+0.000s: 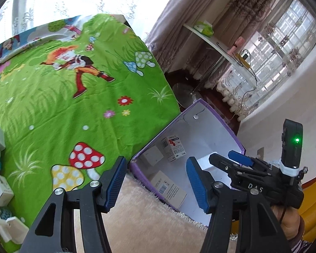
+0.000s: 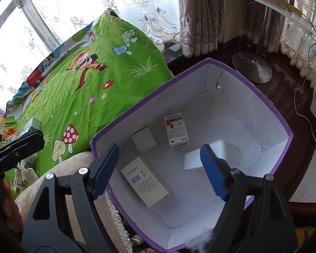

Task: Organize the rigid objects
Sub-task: 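Move both grippers back toward the remaining boxes on the bed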

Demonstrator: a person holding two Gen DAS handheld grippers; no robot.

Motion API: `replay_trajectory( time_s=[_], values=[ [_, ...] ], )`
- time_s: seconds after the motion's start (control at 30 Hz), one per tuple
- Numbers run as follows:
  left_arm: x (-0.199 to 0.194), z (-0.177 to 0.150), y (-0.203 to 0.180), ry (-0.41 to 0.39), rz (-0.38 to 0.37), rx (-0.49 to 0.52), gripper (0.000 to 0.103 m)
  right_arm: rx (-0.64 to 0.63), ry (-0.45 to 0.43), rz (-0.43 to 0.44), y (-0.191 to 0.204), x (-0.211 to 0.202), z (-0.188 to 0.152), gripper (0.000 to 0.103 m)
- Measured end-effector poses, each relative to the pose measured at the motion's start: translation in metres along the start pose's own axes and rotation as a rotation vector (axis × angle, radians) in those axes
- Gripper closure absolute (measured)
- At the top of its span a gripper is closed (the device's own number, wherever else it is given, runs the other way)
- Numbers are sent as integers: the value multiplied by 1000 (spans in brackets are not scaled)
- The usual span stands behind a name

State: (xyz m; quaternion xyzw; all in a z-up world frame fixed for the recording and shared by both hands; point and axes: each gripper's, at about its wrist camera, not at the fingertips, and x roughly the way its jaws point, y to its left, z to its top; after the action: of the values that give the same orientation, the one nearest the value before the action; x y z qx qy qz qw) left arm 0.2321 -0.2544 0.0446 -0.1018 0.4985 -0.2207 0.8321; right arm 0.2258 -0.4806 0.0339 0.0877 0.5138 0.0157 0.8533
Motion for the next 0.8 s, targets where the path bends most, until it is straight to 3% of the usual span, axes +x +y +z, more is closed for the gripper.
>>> replay_trajectory(
  time_s=[0.23, 0.8],
  values=[
    [-27, -15, 16, -57, 11, -49, 43, -34, 5, 54, 23, -3, -2, 22],
    [-94, -67, 94, -178, 58, -313, 43, -192, 50, 151, 99, -1, -16, 21]
  ],
)
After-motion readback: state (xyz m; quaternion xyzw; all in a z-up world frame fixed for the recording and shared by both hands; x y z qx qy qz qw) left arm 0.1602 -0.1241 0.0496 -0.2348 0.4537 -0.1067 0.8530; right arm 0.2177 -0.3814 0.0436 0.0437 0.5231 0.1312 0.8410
